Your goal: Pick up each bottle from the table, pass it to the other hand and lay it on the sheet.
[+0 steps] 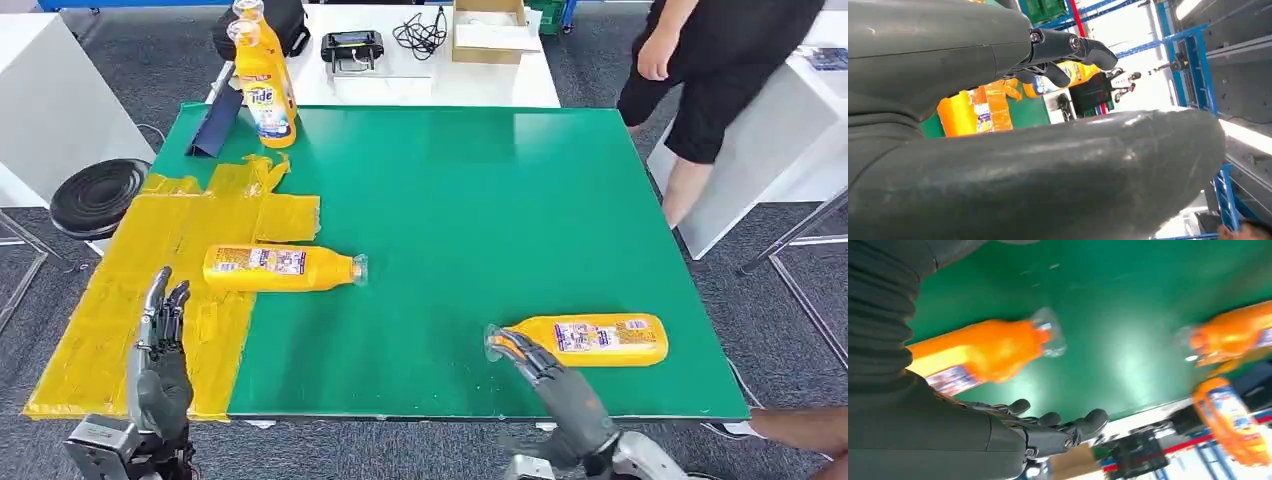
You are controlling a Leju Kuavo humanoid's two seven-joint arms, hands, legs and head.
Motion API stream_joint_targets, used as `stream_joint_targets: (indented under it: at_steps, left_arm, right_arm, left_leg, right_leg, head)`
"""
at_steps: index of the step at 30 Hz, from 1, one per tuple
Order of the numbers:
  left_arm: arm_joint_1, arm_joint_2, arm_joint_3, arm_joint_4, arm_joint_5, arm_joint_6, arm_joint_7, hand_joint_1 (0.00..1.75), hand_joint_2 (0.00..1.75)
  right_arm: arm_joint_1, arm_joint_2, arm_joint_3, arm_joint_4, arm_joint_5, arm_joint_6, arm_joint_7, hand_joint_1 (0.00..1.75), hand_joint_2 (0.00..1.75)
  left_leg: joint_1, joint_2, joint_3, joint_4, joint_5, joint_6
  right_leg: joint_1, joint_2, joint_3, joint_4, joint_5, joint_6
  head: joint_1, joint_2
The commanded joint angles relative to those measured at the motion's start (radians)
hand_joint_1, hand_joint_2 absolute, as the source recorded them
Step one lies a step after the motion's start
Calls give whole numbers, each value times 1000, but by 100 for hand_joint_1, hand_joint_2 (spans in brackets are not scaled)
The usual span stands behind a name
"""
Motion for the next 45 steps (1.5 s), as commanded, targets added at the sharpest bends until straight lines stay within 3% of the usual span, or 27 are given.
stream_joint_targets:
  at_steps: [1, 9, 20, 31, 37, 42, 45]
  left_arm:
    - [13, -28, 35, -16, 5, -14, 3, 0, 0]
    - [15, -45, 63, -19, 5, -65, 3, 0, 0]
    - [12, -47, 67, -21, 3, -71, 3, 0, 0]
    - [-22, -28, 62, -6, 22, -99, 3, 0, 0]
    - [-44, -18, 59, 13, 41, -120, 3, 0, 0]
    - [-54, -17, 53, 21, 41, -122, 3, 0, 0]
    - [-79, -6, 37, 45, 41, -128, 3, 0, 0]
  right_arm:
    - [99, -117, -163, -90, 55, -12, 97, 0, 175]
    - [-9, -49, -230, 69, 143, 30, 157, 0, 175]
    - [-11, -48, -236, 70, 154, 36, 162, 0, 175]
    - [-152, -22, -248, 270, 163, 98, 158, 0, 175]
    - [-301, 17, -210, 455, 191, 91, 181, 0, 175]
    - [-323, 20, -211, 479, 187, 91, 180, 0, 175]
    - [-407, 24, -182, 585, 172, 111, 175, 0, 175]
  left_leg:
    - [-2, -4, 2, -1, 0, 2]
    - [-1, 1, 3, -3, 0, 2]
    - [-1, 0, 4, -3, 0, 2]
    - [-2, 0, 5, -4, 1, 3]
    - [-3, 3, 6, -5, 1, 3]
    - [-2, 1, 3, -2, 1, 2]
    - [-4, 2, 7, -5, 2, 4]
  right_leg:
    - [-2, -4, 2, 0, -2, 2]
    - [-1, 0, 3, -2, 0, 1]
    - [-1, -1, 4, -2, 0, 1]
    - [-2, -1, 4, -3, 1, 1]
    - [-3, 2, 5, -3, 2, 1]
    - [-2, 0, 3, -1, 1, 1]
    - [-4, 1, 6, -3, 1, 2]
  head:
    - [0, 0]
    - [0, 0]
    - [-1, 0]
    - [0, 0]
    - [0, 0]
    - [0, 0]
    - [0, 0]
